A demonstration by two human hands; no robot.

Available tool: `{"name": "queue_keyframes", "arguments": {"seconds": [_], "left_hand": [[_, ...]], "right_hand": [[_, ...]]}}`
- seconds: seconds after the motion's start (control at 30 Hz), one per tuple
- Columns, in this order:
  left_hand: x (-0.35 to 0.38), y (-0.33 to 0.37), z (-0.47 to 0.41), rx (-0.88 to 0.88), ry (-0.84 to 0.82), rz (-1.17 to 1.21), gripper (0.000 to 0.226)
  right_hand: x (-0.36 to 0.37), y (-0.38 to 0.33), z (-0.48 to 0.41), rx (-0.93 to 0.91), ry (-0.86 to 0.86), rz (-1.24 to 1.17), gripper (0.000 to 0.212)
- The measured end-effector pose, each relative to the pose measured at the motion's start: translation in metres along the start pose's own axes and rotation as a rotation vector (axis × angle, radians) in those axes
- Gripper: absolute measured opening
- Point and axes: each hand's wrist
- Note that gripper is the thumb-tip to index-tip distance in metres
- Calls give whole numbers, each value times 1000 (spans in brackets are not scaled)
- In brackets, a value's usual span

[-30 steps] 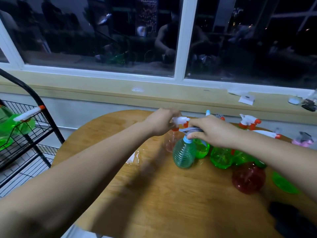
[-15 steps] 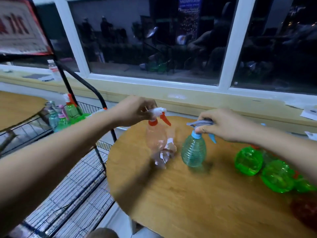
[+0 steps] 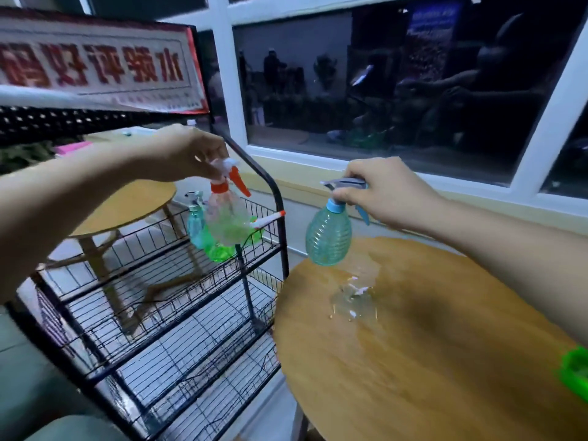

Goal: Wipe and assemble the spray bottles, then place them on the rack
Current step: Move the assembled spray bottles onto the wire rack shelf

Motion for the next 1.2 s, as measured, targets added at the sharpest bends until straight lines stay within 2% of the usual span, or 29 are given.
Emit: {"name": "queue_keyframes", "arguments": {"seconds": [0.17,0.3,0.73,0.93,1.07,1.2], "left_hand": [[18,-38,-1,-34,-11,-81,18],[42,-60,-6,-59,-45,-28,21],[97,-88,-4,-42,-135,-35,25],[81,-76,-18,-95,-154,52,44],[96,-45,-44,-78,-83,73,27],[132,-28,-75,-62,-185,-26,24]], "right_hand": [[14,-28,-33,-23,10,-17,23],[28,-38,-43,-40,-2,-30,22],[60,-39,-55,-46,-35,-61,18],[63,-36,-59,-19,-31,-64,19],[67,-35,-62,5,-21,-57,20],[68,-31,-66,20,-20,-37,18]]}}
Point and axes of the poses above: each hand's wrist, its own z-axis away from the middle knuckle, its own x-axis out of the palm, y = z × x, and after that the axes turned 13 degrees about z, right-handed
